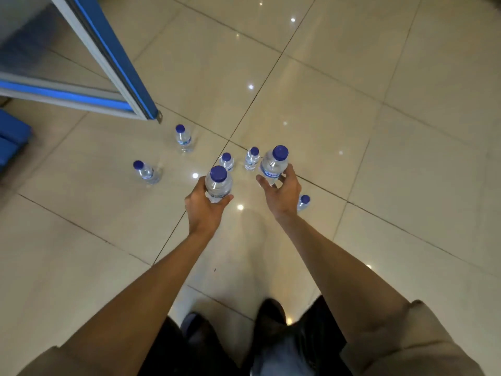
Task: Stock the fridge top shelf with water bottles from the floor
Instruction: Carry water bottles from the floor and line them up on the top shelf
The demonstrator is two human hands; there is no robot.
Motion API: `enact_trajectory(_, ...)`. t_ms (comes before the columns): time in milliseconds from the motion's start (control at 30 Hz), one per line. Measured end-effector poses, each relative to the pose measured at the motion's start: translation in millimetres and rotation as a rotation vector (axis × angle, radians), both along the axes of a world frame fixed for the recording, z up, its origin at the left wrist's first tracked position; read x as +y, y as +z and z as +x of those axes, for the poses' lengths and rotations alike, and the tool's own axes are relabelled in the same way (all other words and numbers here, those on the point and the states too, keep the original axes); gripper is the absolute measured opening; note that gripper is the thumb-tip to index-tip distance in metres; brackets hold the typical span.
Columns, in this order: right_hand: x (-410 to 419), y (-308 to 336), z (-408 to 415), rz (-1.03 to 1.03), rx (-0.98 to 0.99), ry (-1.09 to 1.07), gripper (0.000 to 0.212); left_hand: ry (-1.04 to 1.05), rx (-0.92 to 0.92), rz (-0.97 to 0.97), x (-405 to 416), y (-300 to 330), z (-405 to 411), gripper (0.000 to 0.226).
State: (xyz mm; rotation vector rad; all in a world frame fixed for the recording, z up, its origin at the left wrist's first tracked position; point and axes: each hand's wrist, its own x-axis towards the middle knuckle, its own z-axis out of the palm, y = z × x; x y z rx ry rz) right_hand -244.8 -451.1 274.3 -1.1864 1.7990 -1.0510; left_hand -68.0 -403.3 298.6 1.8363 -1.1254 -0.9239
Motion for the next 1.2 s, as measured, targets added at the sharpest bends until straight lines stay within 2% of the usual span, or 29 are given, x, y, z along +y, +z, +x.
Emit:
enact_trajectory(233,40,244,13,0.006,-0.065,0.089,0.054,0.026,0.001,-0.028,31,253,19,0.048)
enact_trajectory(467,75,413,55,-0.052,-0.085,0.244,0.049,0.111,0.004,-0.057,60,426,66,0.051)
enact_trajectory(667,91,492,118,-0.105,-0.076,0.399,0.05,0.123,-0.041,-0.062,93,505,147,0.052)
enact_trajectory(933,84,558,241,-0.209,-0.12,0.635,0.051,0.309,-0.221,-0.065,137,581,262,0.051)
enact_trajectory(1200,58,620,379,-0.331,-0.159,0.837,0.047,0.455,-0.185,-0.205,152,643,355,0.052)
